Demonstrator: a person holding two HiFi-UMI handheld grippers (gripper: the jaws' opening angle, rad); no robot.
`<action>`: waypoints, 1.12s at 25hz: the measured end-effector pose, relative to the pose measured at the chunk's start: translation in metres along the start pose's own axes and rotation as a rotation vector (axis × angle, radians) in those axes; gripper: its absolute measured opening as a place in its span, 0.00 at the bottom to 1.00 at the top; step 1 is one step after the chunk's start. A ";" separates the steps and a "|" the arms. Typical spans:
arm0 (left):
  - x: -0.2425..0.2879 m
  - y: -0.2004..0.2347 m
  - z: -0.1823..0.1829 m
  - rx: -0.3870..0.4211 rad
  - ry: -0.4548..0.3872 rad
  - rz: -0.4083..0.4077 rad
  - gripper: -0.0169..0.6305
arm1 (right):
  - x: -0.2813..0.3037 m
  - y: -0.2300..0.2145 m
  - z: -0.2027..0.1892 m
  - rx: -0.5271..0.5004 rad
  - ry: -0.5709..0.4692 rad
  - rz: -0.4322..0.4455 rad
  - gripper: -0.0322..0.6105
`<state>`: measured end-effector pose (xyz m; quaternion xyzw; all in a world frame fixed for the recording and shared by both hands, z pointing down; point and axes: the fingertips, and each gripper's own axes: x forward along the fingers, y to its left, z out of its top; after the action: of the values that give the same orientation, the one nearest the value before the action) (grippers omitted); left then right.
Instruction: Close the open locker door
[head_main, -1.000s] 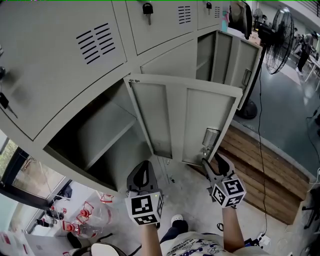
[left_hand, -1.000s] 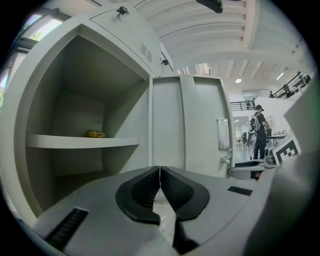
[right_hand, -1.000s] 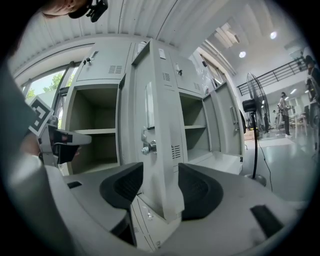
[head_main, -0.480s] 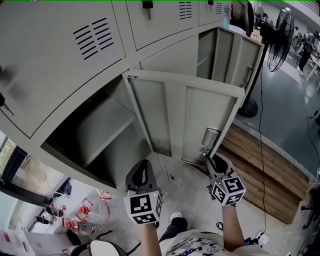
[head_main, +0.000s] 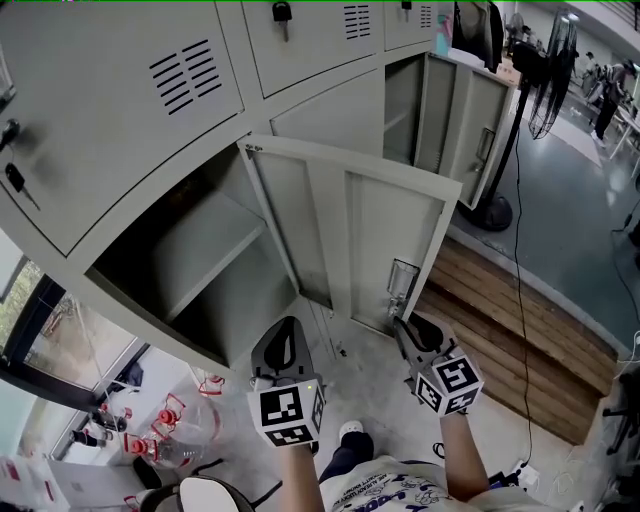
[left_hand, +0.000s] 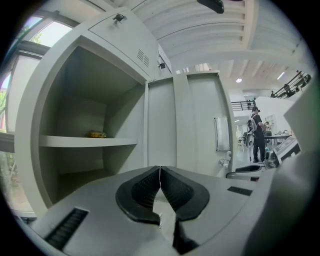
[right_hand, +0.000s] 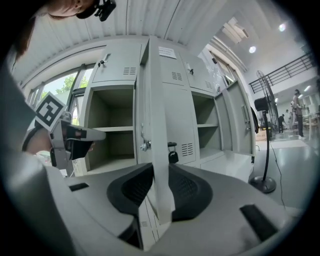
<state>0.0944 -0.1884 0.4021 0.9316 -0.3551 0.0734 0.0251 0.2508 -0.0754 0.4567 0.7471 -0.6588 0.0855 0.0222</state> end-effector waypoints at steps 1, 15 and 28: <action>-0.003 -0.001 0.001 0.000 -0.002 0.001 0.04 | -0.002 0.004 0.000 -0.006 0.002 0.012 0.19; -0.054 -0.005 0.000 -0.005 -0.017 0.067 0.04 | -0.027 0.071 -0.007 -0.074 0.017 0.191 0.19; -0.112 0.024 -0.009 -0.016 -0.014 0.212 0.04 | -0.031 0.127 -0.010 -0.117 0.002 0.325 0.22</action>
<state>-0.0050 -0.1315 0.3933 0.8891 -0.4523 0.0664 0.0223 0.1207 -0.0600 0.4519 0.6279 -0.7749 0.0501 0.0520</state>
